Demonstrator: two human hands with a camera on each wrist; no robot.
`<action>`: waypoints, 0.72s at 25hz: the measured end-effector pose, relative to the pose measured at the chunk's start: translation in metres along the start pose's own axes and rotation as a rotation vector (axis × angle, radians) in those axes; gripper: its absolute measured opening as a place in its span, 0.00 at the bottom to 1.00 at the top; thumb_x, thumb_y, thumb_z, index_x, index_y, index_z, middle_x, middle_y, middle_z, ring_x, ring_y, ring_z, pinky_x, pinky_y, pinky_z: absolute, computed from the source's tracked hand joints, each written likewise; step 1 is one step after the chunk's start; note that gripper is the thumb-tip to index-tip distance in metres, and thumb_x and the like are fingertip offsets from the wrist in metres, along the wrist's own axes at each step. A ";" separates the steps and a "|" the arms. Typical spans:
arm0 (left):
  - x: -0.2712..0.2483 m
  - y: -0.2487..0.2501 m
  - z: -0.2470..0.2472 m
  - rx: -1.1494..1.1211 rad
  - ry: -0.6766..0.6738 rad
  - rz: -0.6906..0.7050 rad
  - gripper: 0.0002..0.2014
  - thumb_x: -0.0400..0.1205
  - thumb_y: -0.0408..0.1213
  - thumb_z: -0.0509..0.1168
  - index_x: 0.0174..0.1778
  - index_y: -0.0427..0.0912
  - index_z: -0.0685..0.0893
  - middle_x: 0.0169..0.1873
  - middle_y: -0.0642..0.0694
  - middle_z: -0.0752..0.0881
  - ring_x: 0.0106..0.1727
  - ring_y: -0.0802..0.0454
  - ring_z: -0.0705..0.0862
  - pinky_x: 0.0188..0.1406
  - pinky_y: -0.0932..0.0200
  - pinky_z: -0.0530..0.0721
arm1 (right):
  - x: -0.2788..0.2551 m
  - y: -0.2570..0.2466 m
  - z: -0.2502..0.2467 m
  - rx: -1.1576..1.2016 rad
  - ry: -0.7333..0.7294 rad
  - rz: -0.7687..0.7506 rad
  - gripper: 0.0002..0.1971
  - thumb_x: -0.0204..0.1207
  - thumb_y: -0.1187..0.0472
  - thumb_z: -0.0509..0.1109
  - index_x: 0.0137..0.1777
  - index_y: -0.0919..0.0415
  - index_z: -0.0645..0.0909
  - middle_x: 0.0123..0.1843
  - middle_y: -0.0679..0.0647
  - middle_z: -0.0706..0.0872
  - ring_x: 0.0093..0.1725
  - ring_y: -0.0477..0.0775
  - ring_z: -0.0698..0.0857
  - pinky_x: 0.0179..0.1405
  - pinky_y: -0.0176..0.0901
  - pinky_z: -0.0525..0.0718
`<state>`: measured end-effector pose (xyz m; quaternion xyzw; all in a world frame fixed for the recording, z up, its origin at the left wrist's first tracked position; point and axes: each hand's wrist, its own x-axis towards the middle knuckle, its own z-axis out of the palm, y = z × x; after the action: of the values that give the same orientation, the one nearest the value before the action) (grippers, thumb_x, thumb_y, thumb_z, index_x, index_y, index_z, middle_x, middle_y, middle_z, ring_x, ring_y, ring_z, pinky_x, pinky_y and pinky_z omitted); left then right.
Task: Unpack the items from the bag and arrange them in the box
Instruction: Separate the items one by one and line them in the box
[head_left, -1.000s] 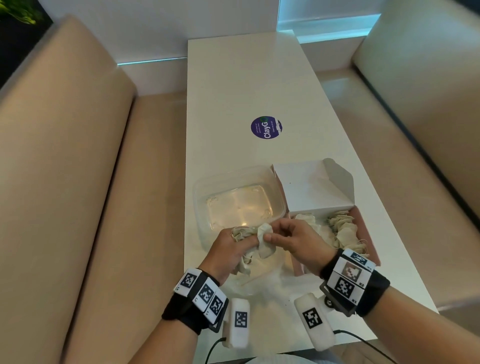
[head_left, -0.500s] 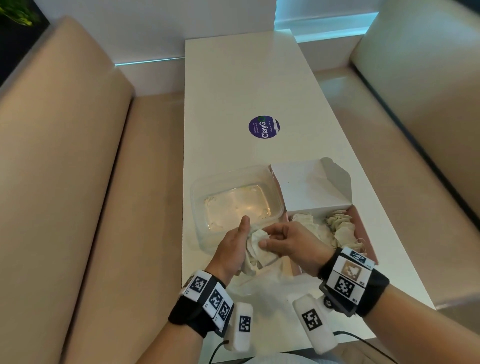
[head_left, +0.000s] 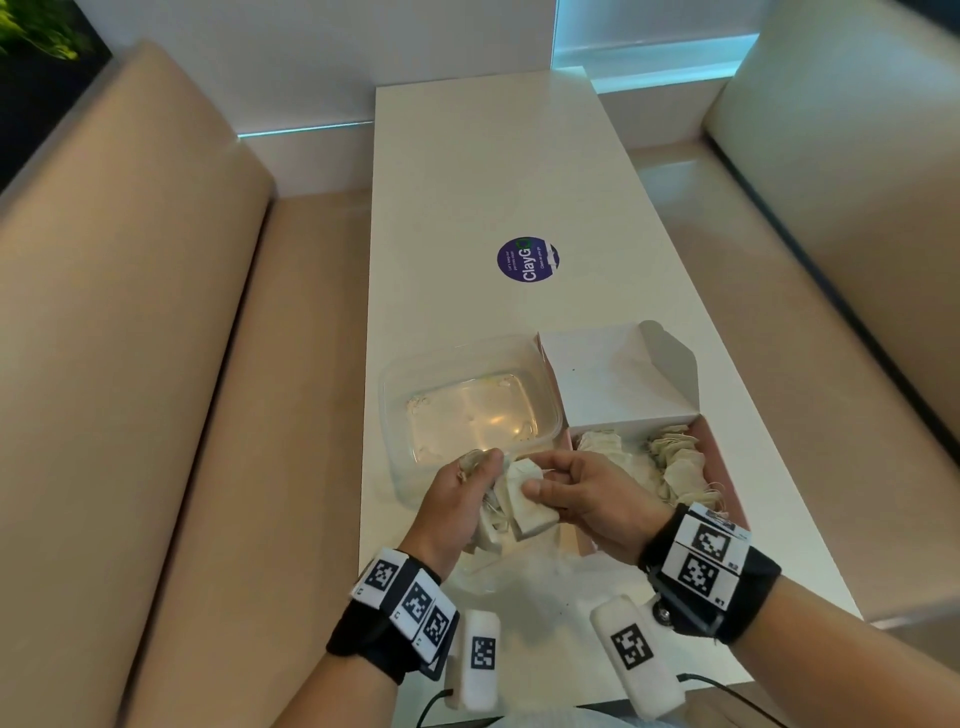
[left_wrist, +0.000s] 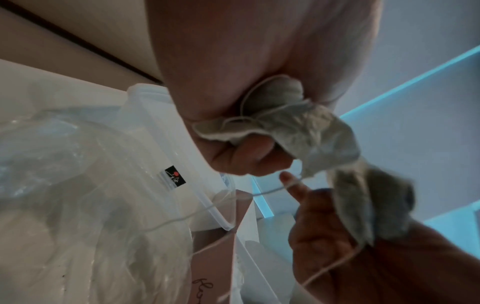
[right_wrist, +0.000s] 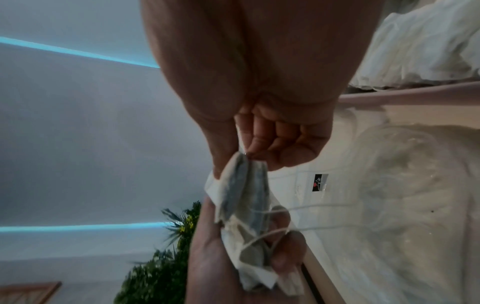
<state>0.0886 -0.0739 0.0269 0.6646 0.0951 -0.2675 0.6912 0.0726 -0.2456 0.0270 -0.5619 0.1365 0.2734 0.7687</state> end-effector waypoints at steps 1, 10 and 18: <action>0.000 -0.001 0.004 0.052 0.013 0.010 0.25 0.76 0.60 0.66 0.48 0.38 0.88 0.46 0.29 0.89 0.49 0.31 0.88 0.55 0.37 0.84 | 0.001 0.002 0.002 -0.054 0.029 -0.023 0.19 0.68 0.64 0.75 0.59 0.69 0.81 0.50 0.69 0.87 0.46 0.62 0.84 0.49 0.54 0.83; -0.001 0.008 0.001 -0.233 0.110 -0.041 0.15 0.85 0.41 0.62 0.36 0.38 0.83 0.25 0.44 0.86 0.25 0.51 0.85 0.22 0.62 0.81 | -0.005 -0.005 -0.006 0.003 0.033 -0.051 0.20 0.67 0.59 0.74 0.55 0.72 0.81 0.49 0.64 0.86 0.45 0.58 0.84 0.48 0.50 0.82; -0.005 0.008 -0.006 -0.362 -0.016 -0.070 0.12 0.72 0.45 0.69 0.36 0.37 0.81 0.21 0.45 0.72 0.14 0.57 0.70 0.11 0.69 0.66 | -0.008 -0.007 -0.013 0.260 -0.005 -0.098 0.29 0.48 0.49 0.87 0.47 0.62 0.84 0.46 0.60 0.87 0.42 0.55 0.84 0.46 0.49 0.81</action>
<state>0.0900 -0.0667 0.0356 0.5234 0.1591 -0.2750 0.7907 0.0718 -0.2617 0.0323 -0.4630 0.1412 0.2169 0.8477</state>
